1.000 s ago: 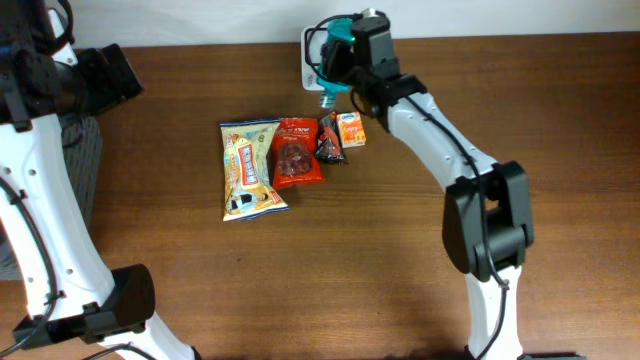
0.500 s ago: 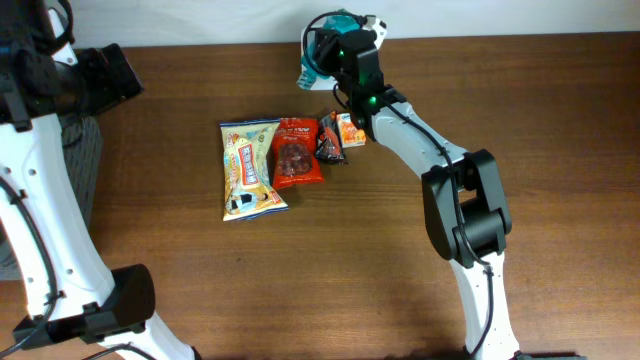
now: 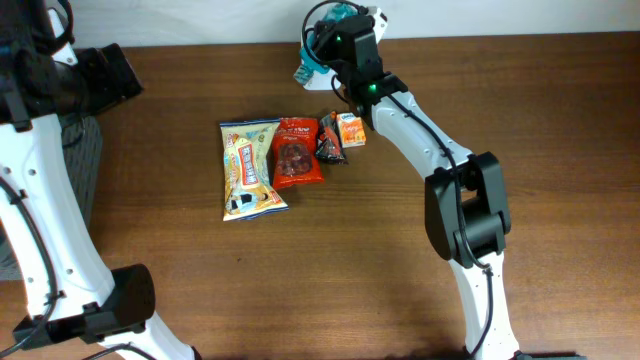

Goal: Scan the item barcode
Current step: 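Move the held bottle to the white scanner's window with the right gripper, then carry the Listerine bottle right and set it at the table's right edge, then reach the right gripper to the orange Kleenex box and grasp it, then lift the Kleenex box and hold it at the scanner window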

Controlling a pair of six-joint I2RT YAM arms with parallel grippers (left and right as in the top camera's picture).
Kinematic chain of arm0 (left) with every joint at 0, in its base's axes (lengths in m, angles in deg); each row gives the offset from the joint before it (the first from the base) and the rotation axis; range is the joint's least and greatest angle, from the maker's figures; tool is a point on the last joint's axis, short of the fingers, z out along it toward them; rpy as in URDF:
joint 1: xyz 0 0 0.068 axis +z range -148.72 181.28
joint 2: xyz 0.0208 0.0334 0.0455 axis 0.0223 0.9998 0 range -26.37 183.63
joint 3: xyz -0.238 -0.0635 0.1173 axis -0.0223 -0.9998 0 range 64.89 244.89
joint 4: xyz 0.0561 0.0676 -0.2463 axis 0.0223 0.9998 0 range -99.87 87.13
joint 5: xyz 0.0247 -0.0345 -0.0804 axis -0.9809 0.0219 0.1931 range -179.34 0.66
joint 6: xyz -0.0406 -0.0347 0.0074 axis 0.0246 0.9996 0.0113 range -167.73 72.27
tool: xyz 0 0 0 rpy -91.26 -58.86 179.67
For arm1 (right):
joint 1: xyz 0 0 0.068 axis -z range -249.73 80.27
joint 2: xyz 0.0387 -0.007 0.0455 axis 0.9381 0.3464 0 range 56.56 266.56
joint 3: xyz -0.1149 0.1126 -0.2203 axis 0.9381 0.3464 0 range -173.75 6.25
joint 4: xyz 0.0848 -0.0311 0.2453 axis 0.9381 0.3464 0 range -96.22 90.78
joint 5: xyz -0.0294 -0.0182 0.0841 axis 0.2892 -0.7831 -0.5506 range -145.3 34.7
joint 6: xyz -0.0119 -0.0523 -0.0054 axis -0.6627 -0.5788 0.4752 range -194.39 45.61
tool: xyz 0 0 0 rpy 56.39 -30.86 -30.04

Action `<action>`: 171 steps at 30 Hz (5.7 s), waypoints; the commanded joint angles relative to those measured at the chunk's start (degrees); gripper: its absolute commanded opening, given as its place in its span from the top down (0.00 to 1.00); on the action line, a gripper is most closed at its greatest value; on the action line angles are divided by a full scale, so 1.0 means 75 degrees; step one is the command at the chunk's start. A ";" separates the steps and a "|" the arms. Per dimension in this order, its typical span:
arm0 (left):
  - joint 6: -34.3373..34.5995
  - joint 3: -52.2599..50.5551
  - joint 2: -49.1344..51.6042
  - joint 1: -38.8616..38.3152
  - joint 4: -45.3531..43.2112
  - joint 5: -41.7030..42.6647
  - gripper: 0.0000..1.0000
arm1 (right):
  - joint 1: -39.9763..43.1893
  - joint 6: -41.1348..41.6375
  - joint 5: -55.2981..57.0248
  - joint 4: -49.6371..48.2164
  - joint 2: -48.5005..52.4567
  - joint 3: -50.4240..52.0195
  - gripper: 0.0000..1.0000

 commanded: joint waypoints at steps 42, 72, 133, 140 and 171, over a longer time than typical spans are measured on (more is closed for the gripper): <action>-0.0064 0.0006 -0.0032 0.0017 0.0003 -0.0052 0.01 | -0.0210 -0.3960 0.0542 0.2005 0.0947 -0.1985 0.43; -0.0067 0.0006 -0.0032 0.0017 0.0003 -0.0052 0.01 | 0.9235 -0.3293 0.0676 0.6965 0.0764 -0.1737 0.12; -0.0064 0.0003 -0.0032 0.0017 0.0003 -0.0052 0.01 | 0.0044 -0.7326 0.0994 0.9040 0.1262 -0.2017 0.49; -0.0064 0.0006 -0.0032 0.0017 0.0003 -0.0052 0.01 | 0.0073 -0.6650 0.0976 0.8932 0.1122 -0.2066 0.96; -0.0067 0.0006 -0.0032 0.0017 0.0003 -0.0052 0.01 | 0.2328 -0.7985 -0.3704 1.0896 0.1142 -0.2299 0.25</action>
